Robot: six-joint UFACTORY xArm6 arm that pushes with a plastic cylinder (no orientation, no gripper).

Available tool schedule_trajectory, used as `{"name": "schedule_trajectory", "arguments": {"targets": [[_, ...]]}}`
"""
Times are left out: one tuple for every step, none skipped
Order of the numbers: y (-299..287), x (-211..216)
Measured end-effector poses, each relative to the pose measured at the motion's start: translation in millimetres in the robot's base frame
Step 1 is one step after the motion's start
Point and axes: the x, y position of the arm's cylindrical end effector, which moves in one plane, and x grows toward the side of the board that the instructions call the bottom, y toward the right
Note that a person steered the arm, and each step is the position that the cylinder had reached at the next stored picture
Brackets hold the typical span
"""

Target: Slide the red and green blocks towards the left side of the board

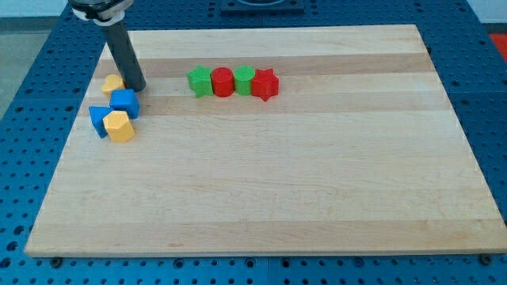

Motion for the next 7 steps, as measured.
{"name": "schedule_trajectory", "arguments": {"targets": [[-8.3, 0.0], [6.3, -1.5], [43.1, -17.3], [67.9, -59.6], [90.0, -96.7], [122.4, -114.5], [189.3, -98.0]]}}
